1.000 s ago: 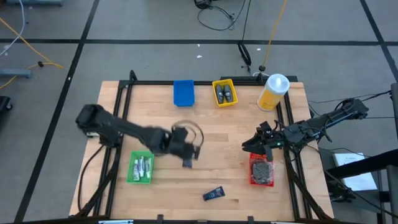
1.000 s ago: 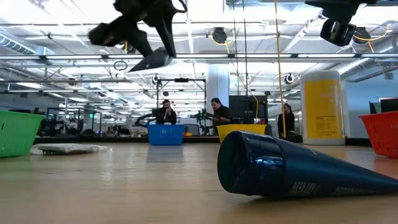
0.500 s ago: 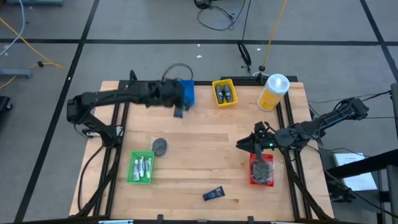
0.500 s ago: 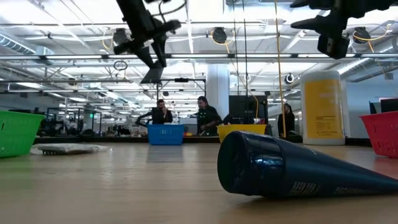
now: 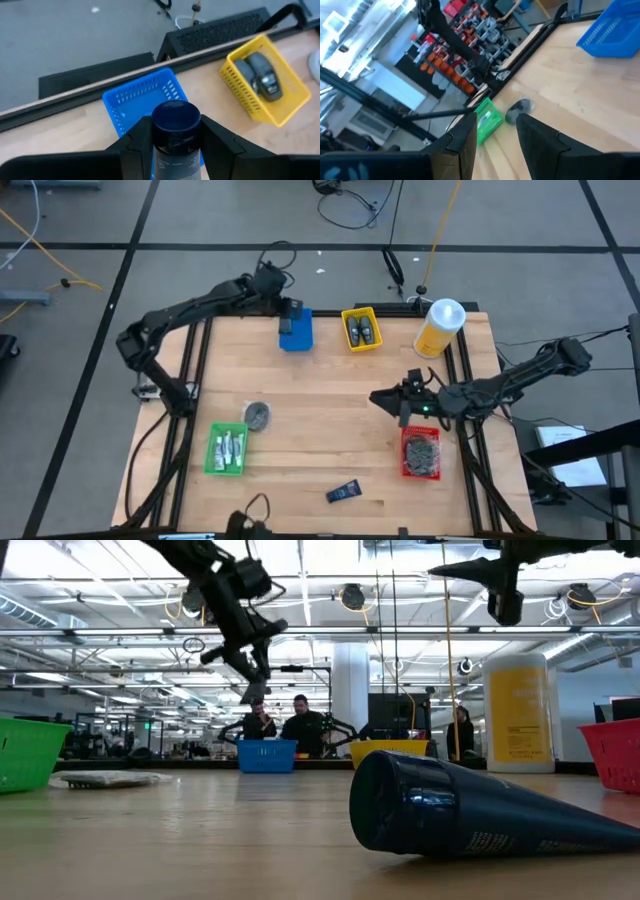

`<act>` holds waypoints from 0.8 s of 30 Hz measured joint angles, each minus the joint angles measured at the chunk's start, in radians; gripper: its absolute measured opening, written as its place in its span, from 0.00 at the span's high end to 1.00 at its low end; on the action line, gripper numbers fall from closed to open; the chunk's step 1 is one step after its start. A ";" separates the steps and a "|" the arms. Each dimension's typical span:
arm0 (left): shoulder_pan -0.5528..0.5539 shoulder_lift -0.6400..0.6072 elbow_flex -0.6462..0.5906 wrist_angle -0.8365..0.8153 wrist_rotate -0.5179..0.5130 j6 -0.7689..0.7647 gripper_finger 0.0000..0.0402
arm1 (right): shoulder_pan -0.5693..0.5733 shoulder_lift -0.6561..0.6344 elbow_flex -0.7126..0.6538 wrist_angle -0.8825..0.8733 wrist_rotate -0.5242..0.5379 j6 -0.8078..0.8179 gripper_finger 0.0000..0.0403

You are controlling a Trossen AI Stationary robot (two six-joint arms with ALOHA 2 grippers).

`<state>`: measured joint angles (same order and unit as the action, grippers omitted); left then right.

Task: Pick & Place Travel size toiletries
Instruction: Put the blue shave cream into the blue bin

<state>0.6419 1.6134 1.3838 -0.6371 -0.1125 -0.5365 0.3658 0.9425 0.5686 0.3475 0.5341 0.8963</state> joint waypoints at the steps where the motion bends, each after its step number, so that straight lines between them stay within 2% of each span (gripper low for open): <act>1: 0.012 0.017 0.000 0.006 0.017 0.013 0.70 | -0.006 0.008 0.000 0.011 0.005 0.001 0.68; 6: 0.049 0.117 -0.001 0.062 0.070 0.054 0.70 | -0.033 0.048 0.000 0.060 0.022 0.007 0.68; 11: 0.055 0.181 -0.002 0.117 0.079 0.090 0.70 | -0.056 0.087 0.000 0.107 0.021 0.009 0.68; 19: 0.055 0.231 -0.001 0.120 0.122 0.086 0.69 | -0.077 0.123 0.000 0.113 0.020 0.058 0.68; 24: 0.056 0.227 -0.001 0.119 0.116 0.090 0.61 | -0.077 0.124 0.000 0.116 0.018 0.052 0.68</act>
<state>0.6975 1.8405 1.3827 -0.5185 0.0032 -0.4461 0.2886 1.0668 0.5686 0.4631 0.5518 0.9481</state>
